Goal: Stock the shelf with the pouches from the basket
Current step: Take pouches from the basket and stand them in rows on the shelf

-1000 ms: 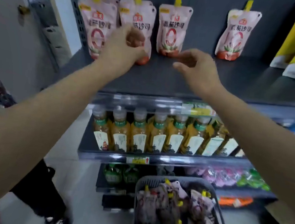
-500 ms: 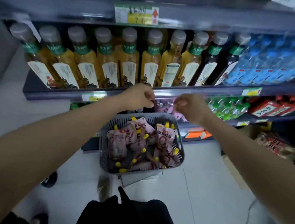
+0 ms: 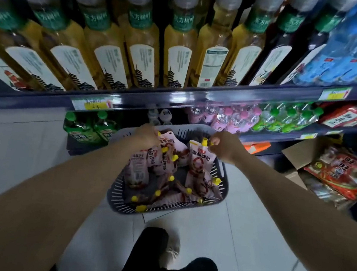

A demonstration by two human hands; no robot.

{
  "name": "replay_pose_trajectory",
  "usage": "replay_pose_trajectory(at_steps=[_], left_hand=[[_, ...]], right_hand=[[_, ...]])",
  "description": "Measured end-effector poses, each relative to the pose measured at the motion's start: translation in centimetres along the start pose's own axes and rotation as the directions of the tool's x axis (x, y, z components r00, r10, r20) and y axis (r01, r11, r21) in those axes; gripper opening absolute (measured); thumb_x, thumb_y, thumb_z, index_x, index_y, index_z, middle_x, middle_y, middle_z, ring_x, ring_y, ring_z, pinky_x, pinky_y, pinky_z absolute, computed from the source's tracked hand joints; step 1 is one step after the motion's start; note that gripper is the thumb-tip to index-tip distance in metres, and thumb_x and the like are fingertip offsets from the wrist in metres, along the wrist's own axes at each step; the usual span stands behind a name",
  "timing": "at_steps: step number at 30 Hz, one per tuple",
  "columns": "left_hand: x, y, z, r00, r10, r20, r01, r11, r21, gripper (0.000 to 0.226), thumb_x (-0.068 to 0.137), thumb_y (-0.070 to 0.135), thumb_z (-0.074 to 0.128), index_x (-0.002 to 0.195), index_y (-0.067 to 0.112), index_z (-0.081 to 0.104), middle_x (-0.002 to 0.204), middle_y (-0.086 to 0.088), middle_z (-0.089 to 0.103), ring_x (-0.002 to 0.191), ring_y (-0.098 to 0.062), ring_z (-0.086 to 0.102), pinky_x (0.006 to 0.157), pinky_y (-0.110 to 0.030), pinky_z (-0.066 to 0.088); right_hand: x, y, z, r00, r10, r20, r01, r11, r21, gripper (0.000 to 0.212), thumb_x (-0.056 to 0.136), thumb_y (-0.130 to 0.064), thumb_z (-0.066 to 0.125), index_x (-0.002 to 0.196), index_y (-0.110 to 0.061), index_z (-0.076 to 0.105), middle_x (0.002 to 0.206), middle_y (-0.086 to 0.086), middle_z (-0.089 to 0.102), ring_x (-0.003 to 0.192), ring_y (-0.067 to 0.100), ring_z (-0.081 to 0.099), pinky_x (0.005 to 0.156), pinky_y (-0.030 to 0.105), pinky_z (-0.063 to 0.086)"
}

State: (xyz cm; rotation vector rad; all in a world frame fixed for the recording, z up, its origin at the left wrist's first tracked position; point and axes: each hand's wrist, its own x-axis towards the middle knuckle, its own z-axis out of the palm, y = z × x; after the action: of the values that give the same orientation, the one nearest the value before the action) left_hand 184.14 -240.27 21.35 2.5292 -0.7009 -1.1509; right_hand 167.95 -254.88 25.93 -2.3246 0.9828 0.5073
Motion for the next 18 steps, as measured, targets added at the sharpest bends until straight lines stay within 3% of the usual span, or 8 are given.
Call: replay_pose_trajectory(at_steps=[4,6,8,11,14,18], left_hand=[[3.4,-1.5,2.0,1.0,-0.025,0.015,0.025,0.999,-0.044,0.042,0.093,0.005,0.048,0.058,0.019,0.028,0.062,0.001,0.03,0.054,-0.009,0.03,0.049,-0.02,0.023],[5.0,-2.5,3.1,0.999,-0.049,0.022,0.05,0.996,-0.074,0.036,0.092,0.007,0.05,0.062,0.019,0.034,0.064,0.003,0.031,0.055,-0.008,0.031,0.049,-0.019,0.023],[6.4,-3.3,4.3,0.992,-0.125,-0.003,0.121,0.971,-0.204,0.01,0.088,0.009,0.056,0.082,0.014,0.049,0.074,-0.001,0.046,0.061,-0.01,0.041,0.048,-0.018,0.028],[7.7,-4.3,5.8,0.977,-0.208,-0.035,0.181,0.912,-0.368,0.024,0.086,0.008,0.059,0.109,0.0,0.057,0.096,-0.011,0.059,0.076,-0.019,0.055,0.057,-0.024,0.038],[8.4,-5.1,6.4,0.958,-0.257,-0.129,0.163,0.855,-0.493,0.027,0.083,0.009,0.063,0.109,0.005,0.056,0.094,-0.004,0.056,0.095,-0.024,0.056,0.074,-0.031,0.043],[8.8,-5.6,7.5,0.936,-0.301,-0.18,0.12,0.756,-0.643,0.026,0.08,0.005,0.067,0.104,0.006,0.058,0.098,-0.007,0.059,0.089,-0.021,0.056,0.072,-0.029,0.043]], right_hand=[[3.4,1.0,2.5,0.997,0.074,-0.011,-0.074,0.997,0.007,0.033,0.09,-0.011,0.057,0.122,-0.001,0.056,0.123,0.02,0.06,0.113,0.033,0.057,0.091,0.036,0.047],[4.6,1.5,3.7,0.996,0.091,-0.006,-0.091,0.996,-0.001,0.038,0.09,-0.011,0.057,0.126,-0.003,0.051,0.121,0.021,0.06,0.11,0.034,0.057,0.085,0.034,0.047],[5.6,1.9,5.0,0.994,0.112,0.007,-0.112,0.994,-0.003,0.044,0.09,-0.009,0.056,0.132,-0.002,0.045,0.121,0.022,0.06,0.109,0.034,0.058,0.081,0.032,0.047],[6.9,2.7,6.9,0.987,0.156,0.04,-0.156,0.988,0.008,0.051,0.088,-0.003,0.054,0.137,-0.003,0.041,0.122,0.023,0.06,0.107,0.034,0.059,0.072,0.028,0.044],[7.9,3.3,8.1,0.987,0.151,0.057,-0.151,0.988,0.006,0.056,0.086,0.0,0.054,0.14,-0.006,0.04,0.121,0.021,0.061,0.106,0.034,0.06,0.073,0.027,0.045],[8.7,3.7,8.7,0.985,0.169,0.036,-0.168,0.985,-0.044,0.042,0.087,-0.001,0.054,0.129,-0.003,0.053,0.117,0.019,0.064,0.105,0.032,0.062,0.075,0.027,0.046]])
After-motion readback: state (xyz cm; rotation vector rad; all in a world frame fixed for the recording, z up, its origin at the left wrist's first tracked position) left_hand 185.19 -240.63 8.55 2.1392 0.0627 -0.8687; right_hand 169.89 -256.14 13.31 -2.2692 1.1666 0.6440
